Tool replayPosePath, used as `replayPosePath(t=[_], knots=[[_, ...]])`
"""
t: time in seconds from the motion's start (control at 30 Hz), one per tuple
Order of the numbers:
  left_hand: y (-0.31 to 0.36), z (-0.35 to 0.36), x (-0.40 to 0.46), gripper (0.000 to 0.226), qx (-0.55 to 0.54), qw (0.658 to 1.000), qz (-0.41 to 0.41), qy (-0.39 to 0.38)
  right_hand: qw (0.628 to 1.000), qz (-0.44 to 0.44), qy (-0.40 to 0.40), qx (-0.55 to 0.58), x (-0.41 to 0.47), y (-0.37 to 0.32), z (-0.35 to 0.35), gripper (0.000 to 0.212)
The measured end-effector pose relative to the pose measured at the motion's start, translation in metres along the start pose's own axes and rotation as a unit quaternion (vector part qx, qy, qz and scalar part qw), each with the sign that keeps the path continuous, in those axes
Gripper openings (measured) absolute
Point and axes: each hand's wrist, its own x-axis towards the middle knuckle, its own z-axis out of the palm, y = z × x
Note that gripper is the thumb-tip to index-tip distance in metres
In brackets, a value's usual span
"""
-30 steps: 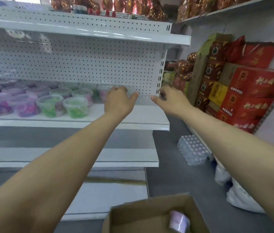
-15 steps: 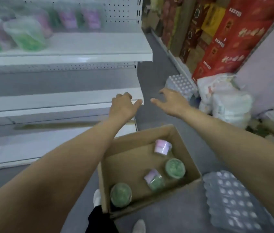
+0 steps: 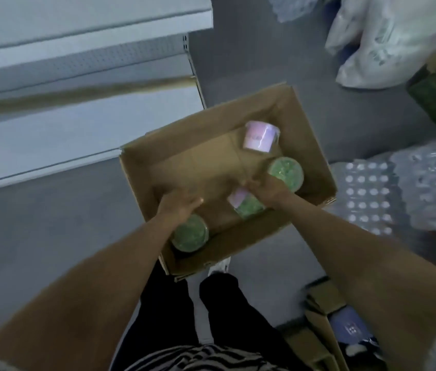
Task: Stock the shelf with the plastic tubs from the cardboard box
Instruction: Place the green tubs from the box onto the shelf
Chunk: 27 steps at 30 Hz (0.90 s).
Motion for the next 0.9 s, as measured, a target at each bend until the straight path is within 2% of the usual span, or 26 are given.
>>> replayPosePath(t=[0.13, 0.17, 0.33, 0.5, 0.63, 0.77, 0.9], knots=[[-0.028, 0.018, 0.034, 0.056, -0.023, 0.997, -0.063, -0.038, 0.981, 0.121, -0.019, 0.152, 0.033, 0.023, 0.024, 0.070], [-0.032, 0.020, 0.041, 0.055, -0.025, 0.996, -0.072, -0.051, 0.972, 0.140, -0.021, 0.187, 0.039, 0.025, 0.027, 0.067], [-0.046, 0.022, 0.065, 0.061, -0.008, 0.990, -0.101, -0.095, 0.959, 0.171, -0.022, 0.227, 0.067, 0.022, 0.033, 0.049], [-0.049, 0.020, 0.081, 0.055, 0.003, 0.988, -0.103, -0.113, 0.978, 0.140, -0.016, 0.152, 0.079, 0.006, 0.037, 0.047], [-0.049, 0.021, 0.087, 0.044, -0.003, 0.988, -0.098, -0.118, 0.994, 0.105, 0.005, -0.012, 0.085, -0.003, 0.042, 0.054], [-0.051, 0.021, 0.089, 0.032, 0.007, 0.986, -0.095, -0.134, 0.992, 0.119, 0.025, -0.015, 0.085, 0.008, 0.058, 0.061], [-0.050, 0.019, 0.087, 0.043, 0.085, 0.983, -0.077, -0.142, 0.994, 0.097, 0.023, -0.054, 0.085, 0.011, 0.066, 0.064]])
